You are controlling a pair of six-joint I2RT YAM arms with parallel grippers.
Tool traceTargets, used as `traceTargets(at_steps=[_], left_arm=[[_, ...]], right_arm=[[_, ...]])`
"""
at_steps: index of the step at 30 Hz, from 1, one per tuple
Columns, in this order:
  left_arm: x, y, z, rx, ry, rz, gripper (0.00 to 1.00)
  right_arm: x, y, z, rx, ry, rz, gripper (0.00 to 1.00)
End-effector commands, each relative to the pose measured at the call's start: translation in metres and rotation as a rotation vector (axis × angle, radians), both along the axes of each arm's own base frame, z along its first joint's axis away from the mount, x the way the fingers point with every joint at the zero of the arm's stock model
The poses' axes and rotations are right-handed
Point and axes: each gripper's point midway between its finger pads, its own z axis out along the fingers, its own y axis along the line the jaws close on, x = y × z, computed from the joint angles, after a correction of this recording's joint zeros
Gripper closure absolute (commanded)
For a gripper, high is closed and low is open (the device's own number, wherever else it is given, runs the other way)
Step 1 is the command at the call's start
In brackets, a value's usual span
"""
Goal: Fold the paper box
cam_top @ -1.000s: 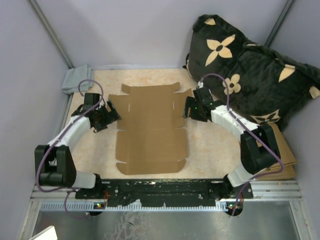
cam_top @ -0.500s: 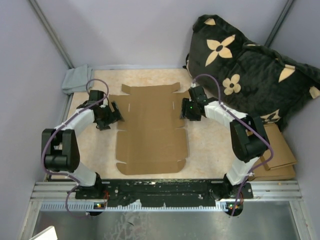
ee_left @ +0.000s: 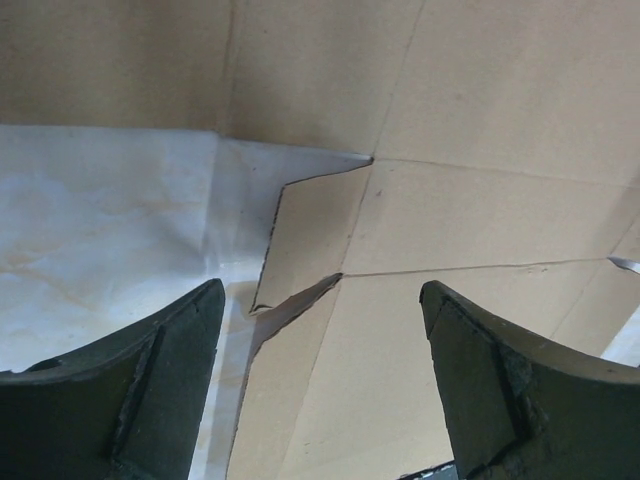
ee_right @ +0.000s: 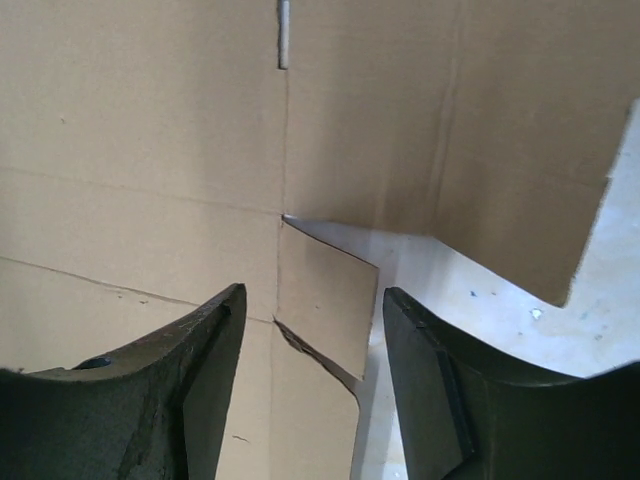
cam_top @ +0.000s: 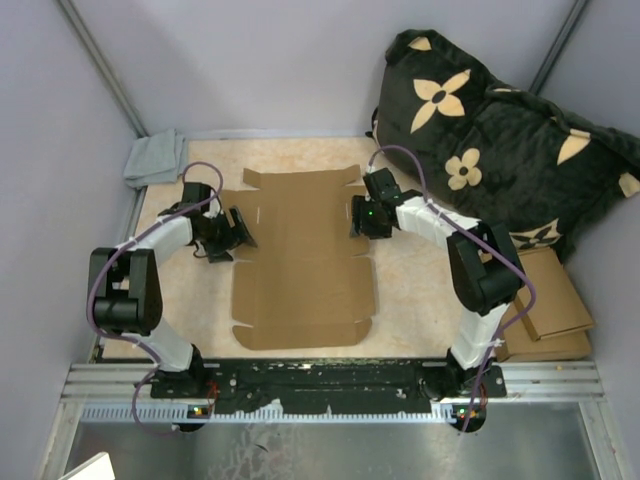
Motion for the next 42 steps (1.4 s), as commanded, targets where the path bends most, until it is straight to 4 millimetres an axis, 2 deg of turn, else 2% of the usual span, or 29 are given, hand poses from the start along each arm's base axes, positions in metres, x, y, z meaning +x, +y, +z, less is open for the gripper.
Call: traceTargets(at_steps=[1, 9, 19, 32, 37, 42], left_arm=[[0.013, -0.013, 0.021, -0.046, -0.087, -0.050, 0.15], [0.019, -0.032, 0.040, -0.057, -0.139, -0.101, 0.17], [0.024, -0.066, 0.057, -0.053, -0.181, -0.164, 0.18], [0.023, -0.085, 0.042, -0.072, -0.146, -0.197, 0.18], [0.021, -0.091, 0.032, -0.101, -0.117, -0.200, 0.18], [0.020, -0.094, 0.018, -0.117, -0.072, -0.189, 0.19]], right_arm=[[0.007, 0.017, 0.015, 0.002, -0.039, 0.049, 0.42], [0.007, 0.028, 0.030, 0.009, -0.070, 0.074, 0.42], [0.007, 0.041, 0.036, 0.021, -0.077, 0.105, 0.42], [0.008, 0.078, 0.022, 0.062, -0.046, 0.156, 0.41], [0.004, 0.096, 0.008, 0.064, -0.027, 0.185, 0.41], [0.000, 0.104, -0.015, 0.044, 0.019, 0.197, 0.41]])
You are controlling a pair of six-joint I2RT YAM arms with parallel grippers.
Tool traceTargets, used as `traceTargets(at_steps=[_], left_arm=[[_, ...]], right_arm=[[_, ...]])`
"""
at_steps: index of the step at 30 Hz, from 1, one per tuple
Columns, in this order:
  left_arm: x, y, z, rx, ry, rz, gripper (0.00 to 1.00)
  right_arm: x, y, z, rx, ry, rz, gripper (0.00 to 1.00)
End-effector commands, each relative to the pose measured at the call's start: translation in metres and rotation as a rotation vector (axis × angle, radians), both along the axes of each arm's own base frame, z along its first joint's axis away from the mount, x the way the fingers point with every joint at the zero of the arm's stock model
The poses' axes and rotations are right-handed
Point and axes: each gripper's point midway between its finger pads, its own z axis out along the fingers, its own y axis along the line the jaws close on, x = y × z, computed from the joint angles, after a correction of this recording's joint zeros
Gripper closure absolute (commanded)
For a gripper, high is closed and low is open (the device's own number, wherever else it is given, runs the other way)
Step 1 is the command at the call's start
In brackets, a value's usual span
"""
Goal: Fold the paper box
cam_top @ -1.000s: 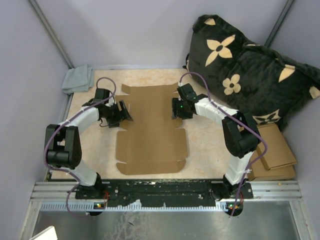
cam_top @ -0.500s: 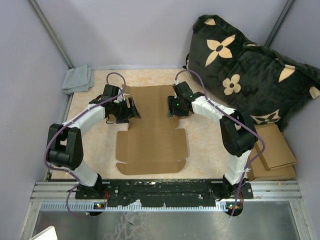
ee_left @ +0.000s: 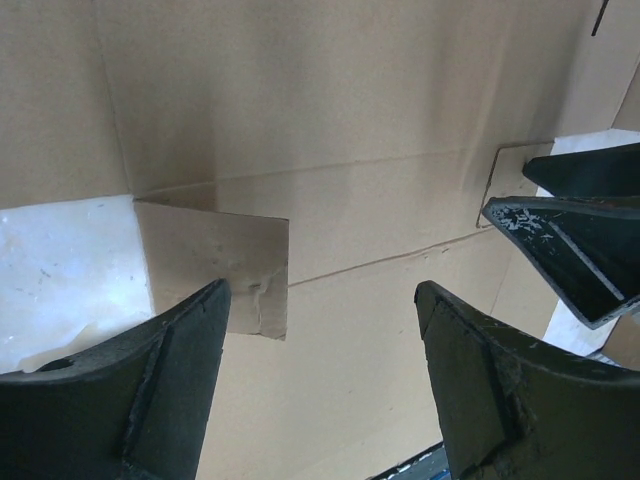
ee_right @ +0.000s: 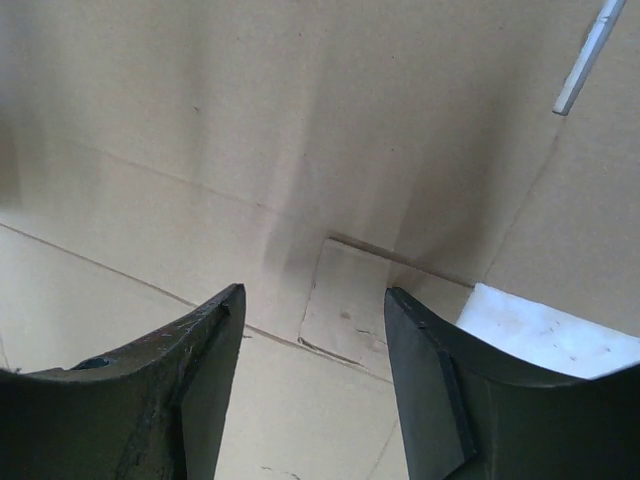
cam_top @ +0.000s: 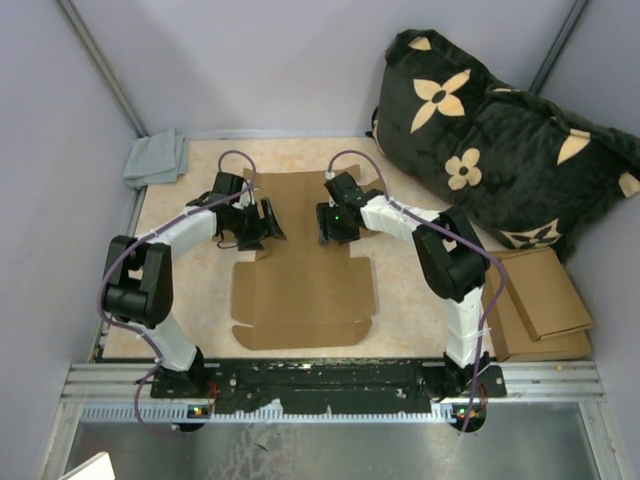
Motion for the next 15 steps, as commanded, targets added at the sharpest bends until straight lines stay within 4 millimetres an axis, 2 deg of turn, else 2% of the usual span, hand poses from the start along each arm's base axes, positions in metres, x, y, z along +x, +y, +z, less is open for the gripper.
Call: traceTargets(at_steps=[1, 5, 9, 11, 15], left_arm=[[0.003, -0.010, -0.008, -0.038, 0.027, -0.001, 0.19], [-0.003, -0.013, -0.029, -0.021, 0.097, 0.001, 0.20], [-0.011, -0.011, -0.046, 0.010, 0.159, 0.003, 0.22], [-0.015, -0.010, -0.048, 0.021, 0.175, 0.004, 0.23], [-0.024, -0.009, -0.039, 0.034, 0.152, 0.009, 0.23]], right_arm=[[0.006, 0.020, -0.003, 0.034, -0.003, 0.014, 0.41], [0.002, 0.019, -0.016, 0.025, 0.021, 0.006, 0.41], [-0.001, 0.017, -0.021, 0.026, 0.030, -0.002, 0.41], [-0.003, 0.016, -0.022, 0.023, 0.033, -0.002, 0.41], [-0.006, 0.013, -0.020, 0.023, 0.036, -0.002, 0.42]])
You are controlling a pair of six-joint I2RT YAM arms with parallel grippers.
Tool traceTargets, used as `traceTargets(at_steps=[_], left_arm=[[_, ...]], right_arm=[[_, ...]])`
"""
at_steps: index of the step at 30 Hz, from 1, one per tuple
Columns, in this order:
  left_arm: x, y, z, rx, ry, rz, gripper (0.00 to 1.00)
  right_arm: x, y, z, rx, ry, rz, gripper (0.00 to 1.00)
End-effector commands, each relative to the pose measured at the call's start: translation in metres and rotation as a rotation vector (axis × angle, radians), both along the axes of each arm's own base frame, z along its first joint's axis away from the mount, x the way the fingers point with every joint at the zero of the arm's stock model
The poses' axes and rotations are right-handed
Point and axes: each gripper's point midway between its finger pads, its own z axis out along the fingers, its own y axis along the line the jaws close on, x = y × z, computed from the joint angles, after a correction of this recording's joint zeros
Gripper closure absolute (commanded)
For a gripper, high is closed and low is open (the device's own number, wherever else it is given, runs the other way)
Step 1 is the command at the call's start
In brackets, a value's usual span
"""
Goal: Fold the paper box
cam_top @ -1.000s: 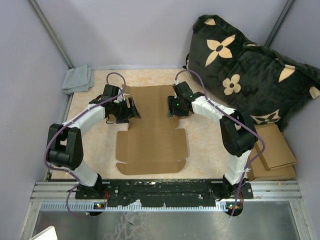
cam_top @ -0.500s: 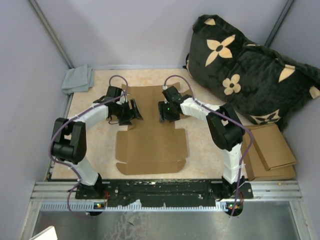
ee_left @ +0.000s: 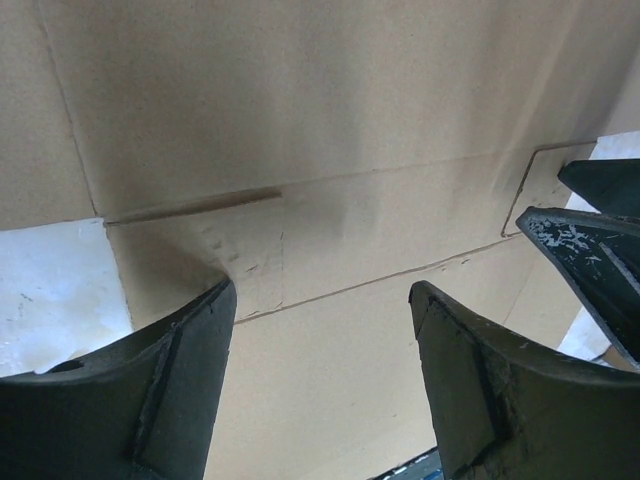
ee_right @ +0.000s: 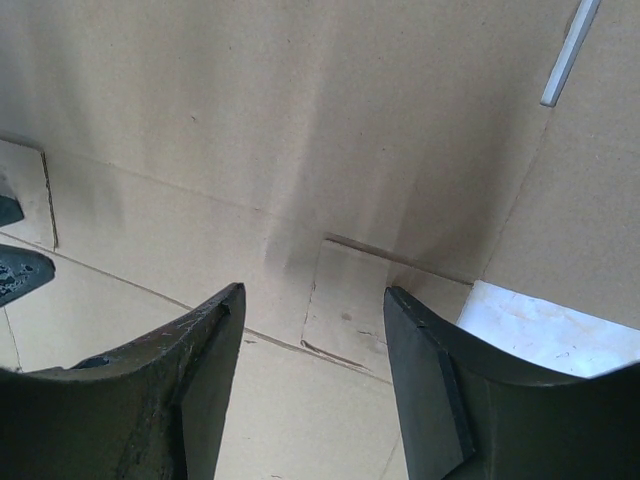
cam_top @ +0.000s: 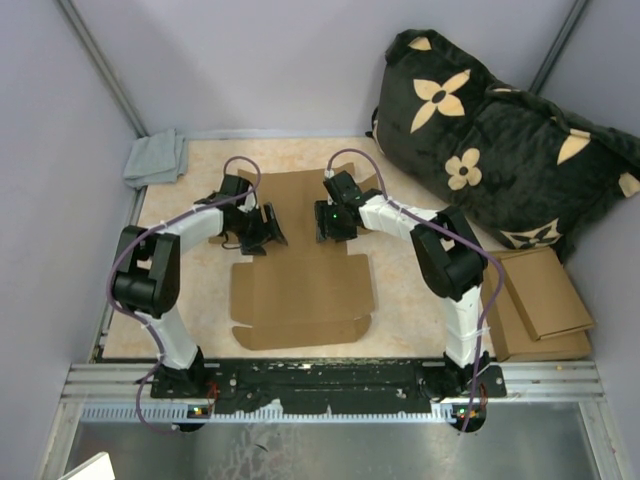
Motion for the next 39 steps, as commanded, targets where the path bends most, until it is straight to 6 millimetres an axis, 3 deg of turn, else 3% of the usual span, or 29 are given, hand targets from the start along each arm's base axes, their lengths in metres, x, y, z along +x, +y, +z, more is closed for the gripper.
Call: traceTargets(at_steps=[1, 7, 11, 17, 22, 27, 32, 34, 35, 39], left_arm=[[-0.026, -0.003, -0.009, 0.028, 0.046, -0.010, 0.23], [-0.056, 0.001, -0.008, 0.011, 0.043, 0.001, 0.23], [-0.057, 0.009, 0.000, 0.044, 0.009, 0.011, 0.22], [-0.028, 0.015, 0.044, 0.106, -0.092, 0.014, 0.19], [0.015, 0.025, 0.094, 0.183, -0.219, 0.052, 0.16], [0.057, 0.057, 0.111, 0.213, -0.264, 0.159, 0.14], [0.090, 0.093, 0.097, 0.193, -0.213, 0.273, 0.15], [0.102, 0.103, 0.085, 0.204, -0.192, 0.304, 0.15], [0.109, 0.105, 0.082, 0.204, -0.193, 0.311, 0.15], [0.129, 0.109, 0.065, 0.237, -0.178, 0.323, 0.16]], right_arm=[[-0.014, 0.000, -0.015, -0.005, 0.039, 0.007, 0.42], [-0.024, -0.009, -0.010, -0.009, 0.035, 0.001, 0.42], [-0.025, -0.014, 0.003, -0.016, 0.015, 0.001, 0.42], [-0.012, -0.019, 0.052, -0.031, -0.077, -0.019, 0.41], [0.011, -0.030, 0.099, -0.091, -0.184, -0.043, 0.39], [0.058, -0.048, 0.125, -0.095, -0.239, -0.102, 0.35], [0.124, -0.055, 0.136, -0.048, -0.291, -0.144, 0.32], [0.149, -0.053, 0.133, -0.045, -0.315, -0.140, 0.31], [0.163, -0.051, 0.118, -0.055, -0.309, -0.138, 0.31], [0.203, -0.048, 0.094, -0.060, -0.323, -0.133, 0.32]])
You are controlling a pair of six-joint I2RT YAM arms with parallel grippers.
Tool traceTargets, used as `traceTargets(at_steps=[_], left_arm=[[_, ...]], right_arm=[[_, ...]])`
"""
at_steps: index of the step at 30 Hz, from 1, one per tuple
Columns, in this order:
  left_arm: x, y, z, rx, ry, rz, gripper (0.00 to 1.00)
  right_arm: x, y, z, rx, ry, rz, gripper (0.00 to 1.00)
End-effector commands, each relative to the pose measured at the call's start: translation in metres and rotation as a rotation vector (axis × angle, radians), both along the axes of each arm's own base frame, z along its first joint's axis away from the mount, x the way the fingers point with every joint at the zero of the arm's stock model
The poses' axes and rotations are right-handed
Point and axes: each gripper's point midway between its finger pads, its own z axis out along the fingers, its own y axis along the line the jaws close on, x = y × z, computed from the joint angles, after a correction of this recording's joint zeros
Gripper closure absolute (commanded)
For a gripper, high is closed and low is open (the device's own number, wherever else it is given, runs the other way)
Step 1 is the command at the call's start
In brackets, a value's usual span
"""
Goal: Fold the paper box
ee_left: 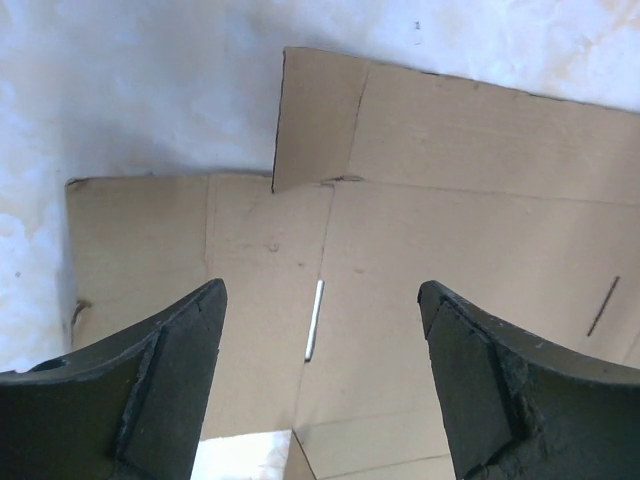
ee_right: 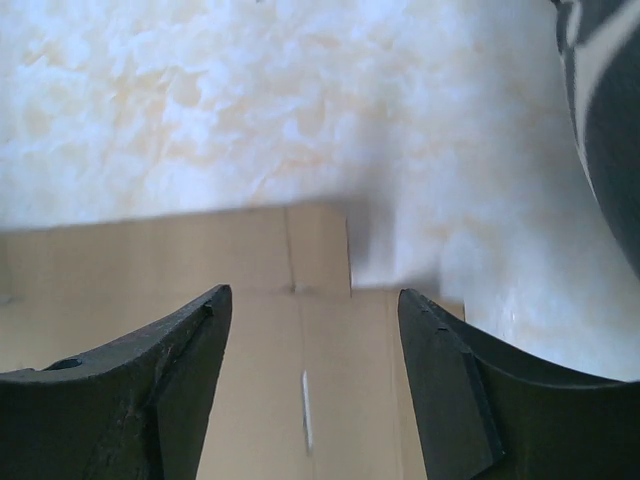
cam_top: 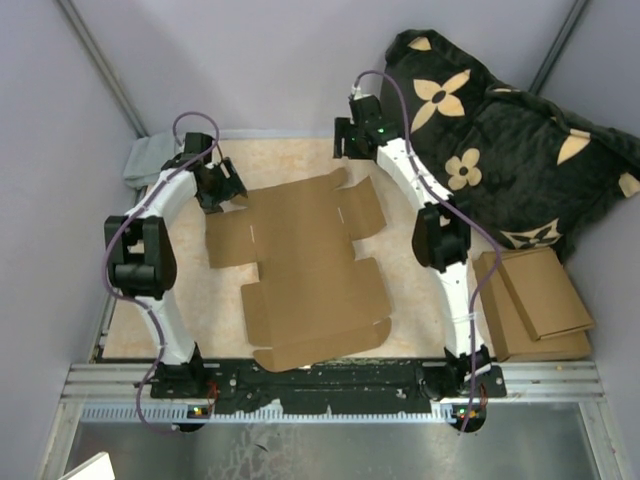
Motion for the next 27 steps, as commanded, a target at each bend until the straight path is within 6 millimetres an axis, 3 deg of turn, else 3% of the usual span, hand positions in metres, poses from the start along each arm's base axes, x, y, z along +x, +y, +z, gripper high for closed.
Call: traceTargets(at_steps=[1, 7, 16, 21, 27], left_arm=[[0.020, -0.001, -0.005, 0.026, 0.001, 0.013, 0.16], [0.034, 0.006, -0.022, 0.051, 0.002, 0.021, 0.17], [0.050, 0.003, -0.035, 0.031, -0.003, 0.011, 0.18], [0.060, -0.011, -0.036, -0.031, -0.022, -0.034, 0.19], [0.064, -0.017, -0.025, -0.057, -0.051, -0.044, 0.20]], right_arm=[[0.025, 0.007, -0.043, -0.039, 0.038, 0.053, 0.32], [0.047, 0.000, -0.072, 0.046, 0.034, 0.057, 0.32], [0.044, 0.013, -0.093, 0.090, 0.056, 0.147, 0.33], [0.040, 0.020, -0.091, 0.118, 0.059, 0.187, 0.34], [0.031, 0.034, -0.076, 0.159, 0.051, 0.245, 0.35]])
